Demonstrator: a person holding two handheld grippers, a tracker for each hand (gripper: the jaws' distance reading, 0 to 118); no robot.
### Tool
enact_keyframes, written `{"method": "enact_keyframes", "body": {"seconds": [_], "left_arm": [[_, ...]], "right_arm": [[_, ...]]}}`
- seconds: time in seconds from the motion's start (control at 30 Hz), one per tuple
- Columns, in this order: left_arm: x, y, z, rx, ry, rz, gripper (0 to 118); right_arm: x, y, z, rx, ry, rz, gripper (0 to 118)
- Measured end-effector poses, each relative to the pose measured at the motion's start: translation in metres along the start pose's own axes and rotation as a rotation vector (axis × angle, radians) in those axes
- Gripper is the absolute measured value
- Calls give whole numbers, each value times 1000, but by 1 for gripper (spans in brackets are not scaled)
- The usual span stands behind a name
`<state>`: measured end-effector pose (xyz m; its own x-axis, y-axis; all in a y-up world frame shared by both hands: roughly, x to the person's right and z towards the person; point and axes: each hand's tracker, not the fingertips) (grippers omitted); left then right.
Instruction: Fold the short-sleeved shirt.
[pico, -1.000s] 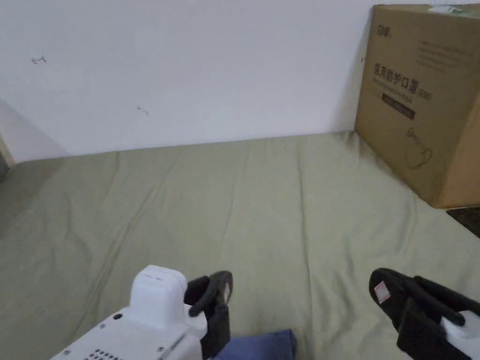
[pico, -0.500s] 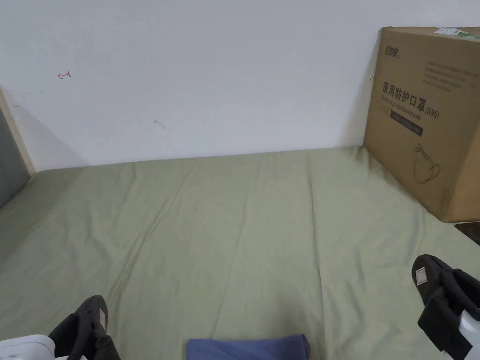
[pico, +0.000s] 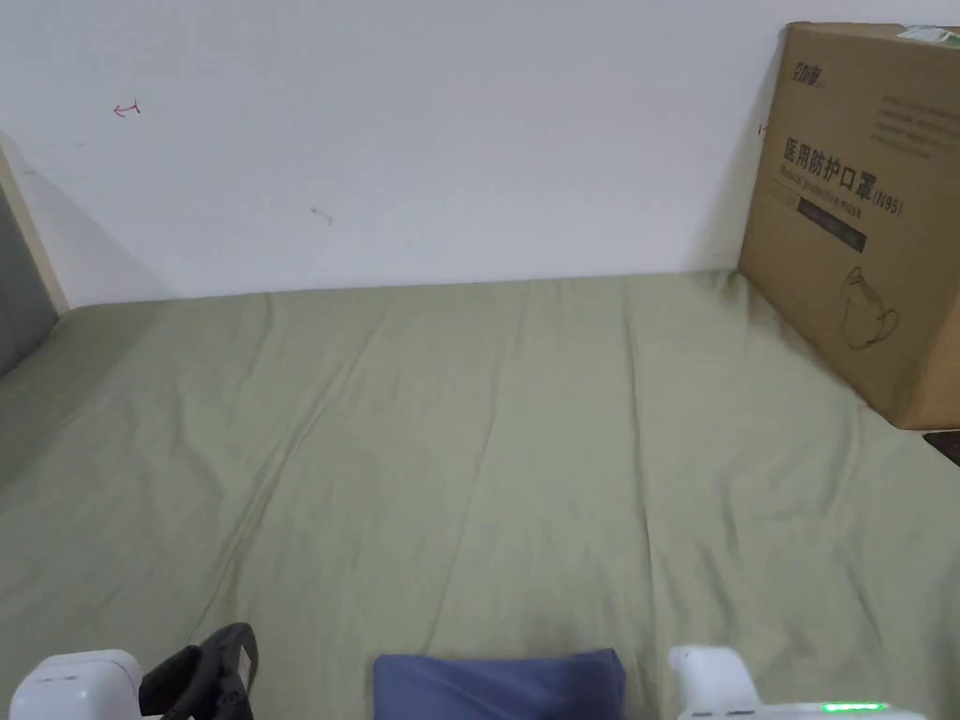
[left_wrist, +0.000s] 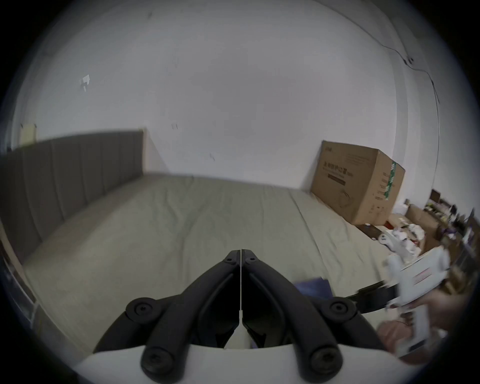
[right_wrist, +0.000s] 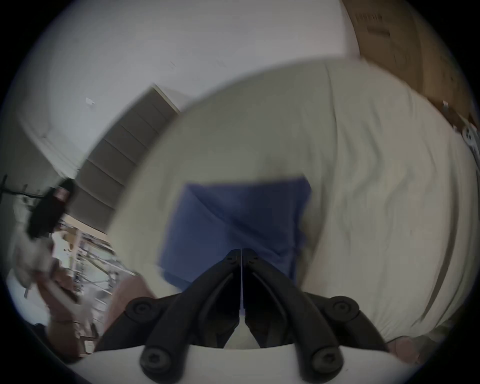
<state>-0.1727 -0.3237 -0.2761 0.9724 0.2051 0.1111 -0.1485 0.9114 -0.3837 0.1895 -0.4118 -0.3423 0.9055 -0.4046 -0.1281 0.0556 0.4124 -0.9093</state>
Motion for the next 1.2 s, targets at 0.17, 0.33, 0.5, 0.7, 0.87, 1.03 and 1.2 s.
{"method": "enact_keyframes", "body": {"seconds": [0.17,0.33,0.5,0.7,0.87,1.03,1.2], "left_arm": [[-43,-28,-55,-379,-326,323,14],[-75,-63,-111,-507,-504,564,112],[-90,-106,-164,-646,-610,847,118],[-43,-139,-204,-789,-974,942,107],[-37,-153,-221,-726,-755,747,18],[-49,-107,-195,-750,-605,510,20],[-124,-6,-142,-648,-437,277,20]], "right_arm": [[14,-11,-32,-29,-118,100,1],[20,2,-33,-98,-100,72,1],[20,-3,-31,-80,-95,54,1],[20,-1,-32,-84,-92,35,1],[22,0,-33,-90,-88,19,1],[14,0,2,21,-45,-3,1],[-6,-4,62,137,-37,33,1]]}}
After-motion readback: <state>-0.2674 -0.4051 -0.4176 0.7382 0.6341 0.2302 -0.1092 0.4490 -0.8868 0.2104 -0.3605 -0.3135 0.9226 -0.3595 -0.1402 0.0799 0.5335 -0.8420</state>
